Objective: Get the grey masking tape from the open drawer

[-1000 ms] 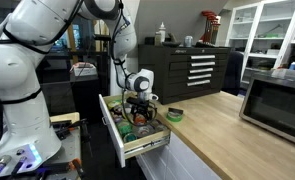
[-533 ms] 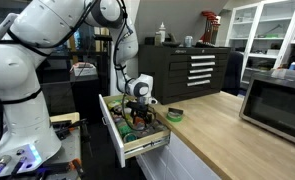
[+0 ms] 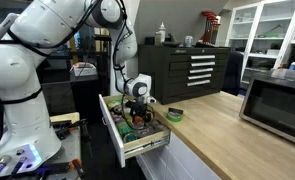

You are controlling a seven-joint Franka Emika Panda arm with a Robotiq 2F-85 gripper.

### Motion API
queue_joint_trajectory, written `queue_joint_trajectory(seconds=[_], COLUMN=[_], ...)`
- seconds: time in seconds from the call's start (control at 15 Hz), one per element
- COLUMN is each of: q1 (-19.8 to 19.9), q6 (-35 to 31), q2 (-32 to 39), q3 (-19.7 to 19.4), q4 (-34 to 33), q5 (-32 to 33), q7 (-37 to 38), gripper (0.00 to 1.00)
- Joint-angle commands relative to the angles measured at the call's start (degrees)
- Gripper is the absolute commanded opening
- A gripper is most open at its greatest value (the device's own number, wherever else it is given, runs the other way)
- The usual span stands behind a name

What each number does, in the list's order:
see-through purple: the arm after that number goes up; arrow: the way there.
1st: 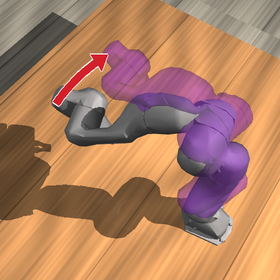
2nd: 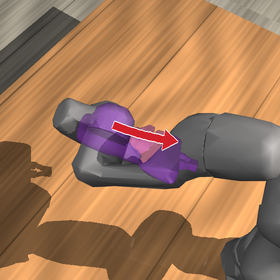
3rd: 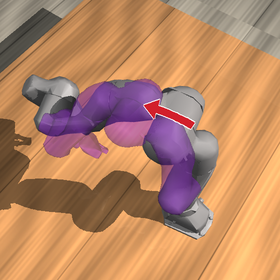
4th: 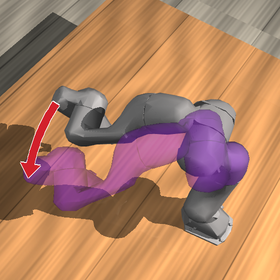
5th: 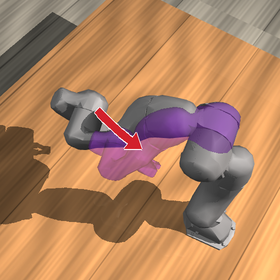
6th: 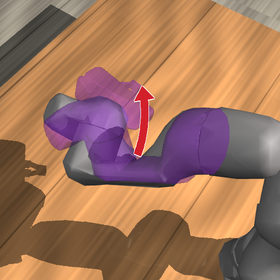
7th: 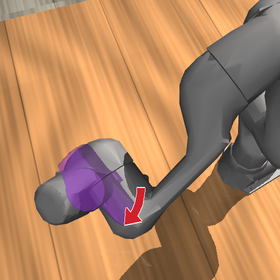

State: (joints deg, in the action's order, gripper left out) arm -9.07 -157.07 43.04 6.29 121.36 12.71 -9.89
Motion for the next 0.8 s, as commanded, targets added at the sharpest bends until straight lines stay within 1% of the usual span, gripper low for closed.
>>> queue_joint_trajectory(seconds=[0.0, 0.47, 0.73], q1=[-1.2, -1.4, -1.5], q6=[-2.0, -3.1, -4.8], q2=[-0.1, 0.5, 1.3], q3=[-0.5, -0.6, -0.5], q4=[1.0, 1.6, 1.7], q5=[-0.3, -0.6, -0.9], q7=[1.7, 3.0, 3.7], gripper=[1.00, 1.00, 1.00])
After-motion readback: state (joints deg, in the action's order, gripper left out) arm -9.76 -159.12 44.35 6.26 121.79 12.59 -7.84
